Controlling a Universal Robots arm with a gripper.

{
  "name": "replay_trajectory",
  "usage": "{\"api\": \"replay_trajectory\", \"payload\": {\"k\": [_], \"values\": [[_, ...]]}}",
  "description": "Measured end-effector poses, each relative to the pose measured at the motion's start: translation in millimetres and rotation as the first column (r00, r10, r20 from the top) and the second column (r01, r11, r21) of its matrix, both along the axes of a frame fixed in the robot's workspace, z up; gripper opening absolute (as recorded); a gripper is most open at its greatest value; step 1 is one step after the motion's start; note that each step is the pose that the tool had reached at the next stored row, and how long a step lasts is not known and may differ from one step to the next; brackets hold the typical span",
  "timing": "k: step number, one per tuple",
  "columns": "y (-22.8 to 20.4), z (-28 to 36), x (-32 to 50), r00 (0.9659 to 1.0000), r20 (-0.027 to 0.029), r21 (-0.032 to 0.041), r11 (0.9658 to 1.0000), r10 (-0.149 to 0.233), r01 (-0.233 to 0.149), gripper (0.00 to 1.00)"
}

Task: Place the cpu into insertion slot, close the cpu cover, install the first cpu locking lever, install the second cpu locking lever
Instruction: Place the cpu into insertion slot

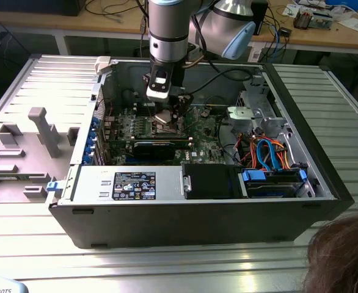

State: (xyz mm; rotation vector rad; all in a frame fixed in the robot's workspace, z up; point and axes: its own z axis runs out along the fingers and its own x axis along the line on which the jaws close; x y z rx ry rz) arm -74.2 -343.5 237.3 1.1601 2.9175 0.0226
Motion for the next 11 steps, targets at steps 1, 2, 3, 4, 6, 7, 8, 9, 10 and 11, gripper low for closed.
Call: {"api": "replay_trajectory", "payload": {"k": [1, 2, 3, 4, 6, 7, 8, 9, 10, 11], "values": [[0.0, -0.1, 0.0, 1.0, 0.0, 0.0, 1.0, -0.002, 0.002, 0.54], [0.0, -0.3, 0.0, 1.0, 0.0, 0.0, 1.0, -0.004, 0.004, 0.54], [0.0, -0.4, 0.0, 1.0, 0.0, 0.0, 1.0, -0.006, 0.006, 0.54], [0.0, -0.6, 0.0, 1.0, 0.0, 0.0, 1.0, -0.009, 0.009, 0.54], [0.0, -0.9, 0.0, 0.9999, 0.0, -0.0001, 0.9999, -0.014, 0.014, 0.54], [0.0, -1.0, 0.0, 0.9999, 0.0, -0.0001, 0.9999, -0.016, 0.016, 0.54], [0.0, -1.1, 0.0, 0.9998, 0.0001, 0.0, 0.9998, -0.018, 0.018, 0.54], [0.0, -1.1, 0.0, 0.9998, 0.0, -0.0001, 0.9998, -0.019, 0.019, 0.54], [0.0, -1.2, 0.0, 0.9998, 0.0, -0.0001, 0.9998, -0.021, 0.021, 0.54], [0.0, -1.3, 0.0, 0.9998, 0.0, -0.0001, 0.9998, -0.022, 0.022, 0.54]]}}
